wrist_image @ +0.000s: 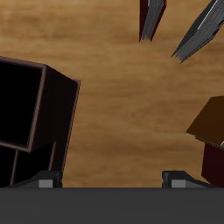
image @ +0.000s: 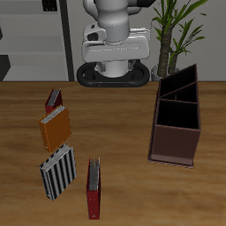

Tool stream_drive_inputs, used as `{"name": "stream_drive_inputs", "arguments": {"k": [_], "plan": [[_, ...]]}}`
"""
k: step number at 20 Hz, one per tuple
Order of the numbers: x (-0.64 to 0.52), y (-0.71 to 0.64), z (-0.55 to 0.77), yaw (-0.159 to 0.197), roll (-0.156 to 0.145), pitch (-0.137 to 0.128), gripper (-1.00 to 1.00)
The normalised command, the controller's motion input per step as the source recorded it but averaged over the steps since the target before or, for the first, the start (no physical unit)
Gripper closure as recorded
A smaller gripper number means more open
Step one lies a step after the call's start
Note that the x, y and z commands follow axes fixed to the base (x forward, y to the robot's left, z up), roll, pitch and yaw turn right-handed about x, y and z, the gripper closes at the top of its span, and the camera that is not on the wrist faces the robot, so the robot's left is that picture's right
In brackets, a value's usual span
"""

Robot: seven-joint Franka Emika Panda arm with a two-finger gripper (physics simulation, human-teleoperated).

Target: Place the striped book into the left desk caddy's back compartment

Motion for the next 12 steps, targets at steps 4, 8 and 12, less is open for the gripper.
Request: {"name": "stream_drive_inputs", "arguments": {"k": [4,8,12], "plan": [[0.06,-0.05,0.01,-0.020,-0.045,-0.004,-1.00],[0.04,-0.07,-0.03,-0.010,-0.038,0.007,-1.00],[0.04,-0.03,-0.01,0.002,-0.005,0.009,-1.00]]}}
